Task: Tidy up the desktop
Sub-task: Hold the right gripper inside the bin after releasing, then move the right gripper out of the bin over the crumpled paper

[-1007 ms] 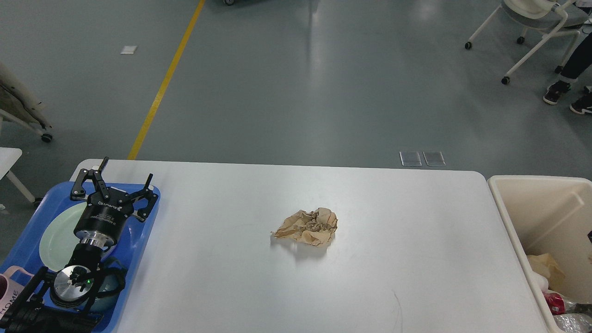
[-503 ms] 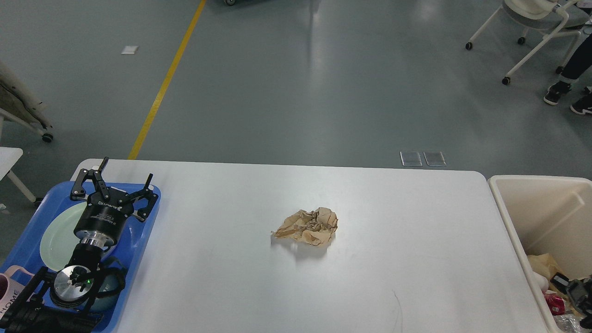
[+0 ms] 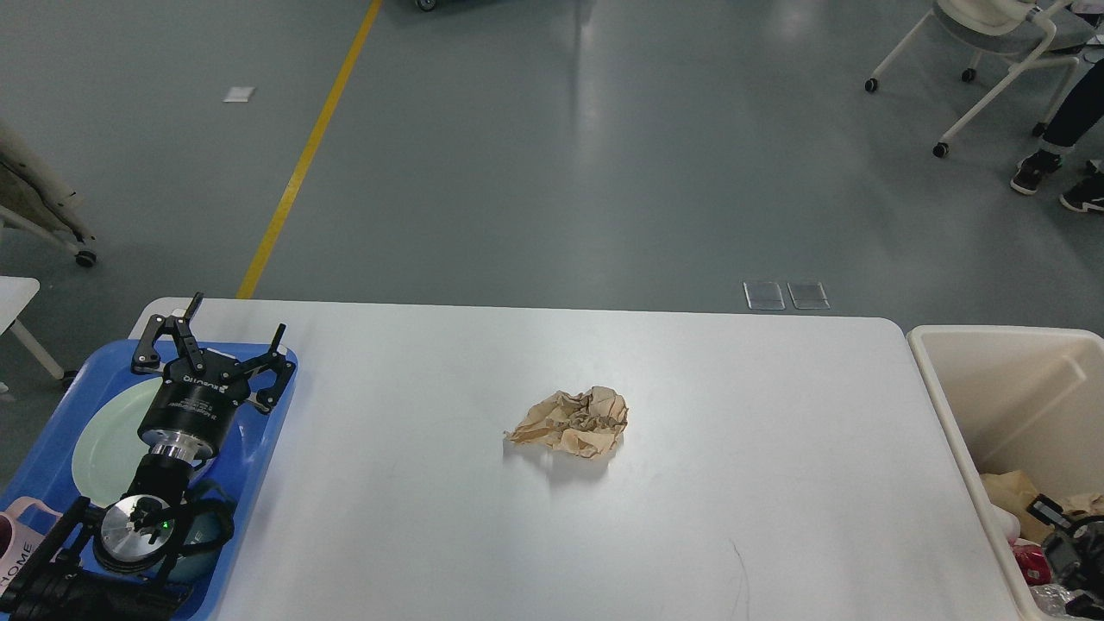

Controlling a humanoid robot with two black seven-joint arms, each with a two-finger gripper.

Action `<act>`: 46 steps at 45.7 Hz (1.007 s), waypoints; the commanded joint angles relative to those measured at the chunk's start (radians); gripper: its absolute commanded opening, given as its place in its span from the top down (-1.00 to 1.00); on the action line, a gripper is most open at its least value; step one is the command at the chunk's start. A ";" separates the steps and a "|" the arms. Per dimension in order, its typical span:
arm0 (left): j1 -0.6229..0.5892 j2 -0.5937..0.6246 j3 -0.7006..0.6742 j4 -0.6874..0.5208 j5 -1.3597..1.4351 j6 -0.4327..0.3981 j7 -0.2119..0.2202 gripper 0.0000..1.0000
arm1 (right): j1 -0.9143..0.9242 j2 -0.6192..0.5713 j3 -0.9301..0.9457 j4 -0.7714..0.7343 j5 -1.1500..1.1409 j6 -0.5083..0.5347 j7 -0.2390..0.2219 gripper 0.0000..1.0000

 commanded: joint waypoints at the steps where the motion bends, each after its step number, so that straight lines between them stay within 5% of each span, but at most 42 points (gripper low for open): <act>1: 0.000 0.000 0.000 0.000 0.000 0.000 0.000 -0.93 | -0.002 -0.006 0.001 0.000 0.000 -0.011 0.000 -1.00; 19: 0.000 0.000 0.002 0.000 0.000 0.000 0.000 -0.93 | 0.025 -0.010 0.002 0.002 0.001 0.018 -0.002 -1.00; 31: -0.002 0.000 0.002 0.000 0.000 0.000 0.000 -0.93 | 0.255 -0.079 -0.051 0.069 -0.060 0.378 -0.005 -1.00; 40: -0.002 0.000 0.002 0.000 0.000 0.000 0.000 -0.93 | 0.695 -0.144 -0.094 0.515 -0.336 0.513 -0.008 -1.00; 46: -0.002 0.000 0.002 0.000 0.000 0.000 0.000 -0.93 | 1.019 -0.116 -0.157 0.880 -0.471 0.535 -0.061 -1.00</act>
